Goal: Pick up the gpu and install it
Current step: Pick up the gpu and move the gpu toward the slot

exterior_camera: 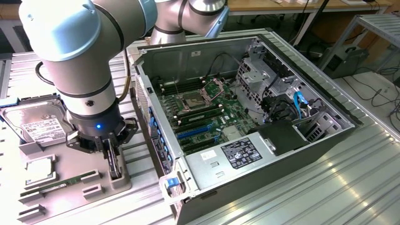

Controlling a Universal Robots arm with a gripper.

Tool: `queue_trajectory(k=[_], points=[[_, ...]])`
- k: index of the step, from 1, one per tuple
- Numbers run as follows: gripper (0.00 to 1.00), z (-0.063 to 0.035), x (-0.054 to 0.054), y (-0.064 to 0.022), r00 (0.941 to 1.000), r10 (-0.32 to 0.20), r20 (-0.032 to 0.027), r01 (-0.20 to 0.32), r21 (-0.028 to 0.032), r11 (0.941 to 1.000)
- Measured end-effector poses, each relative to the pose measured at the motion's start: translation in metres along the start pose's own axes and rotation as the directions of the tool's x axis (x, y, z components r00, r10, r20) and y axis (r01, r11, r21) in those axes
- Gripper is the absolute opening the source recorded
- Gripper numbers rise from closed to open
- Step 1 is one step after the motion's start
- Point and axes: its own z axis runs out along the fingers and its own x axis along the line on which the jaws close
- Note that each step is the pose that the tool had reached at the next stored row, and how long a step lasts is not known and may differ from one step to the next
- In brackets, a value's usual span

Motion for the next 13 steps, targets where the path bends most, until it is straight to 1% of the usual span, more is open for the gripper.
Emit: queue_trajectory(k=[9,13], points=[[0.28,-0.0009,-0.0001,0.0001,1.0000,0.000,0.0001,0.000,-0.0002,1.0000],[0.28,-0.0094,-0.0002,0.0000,1.0000,0.000,0.0002,0.000,-0.0001,1.0000]])
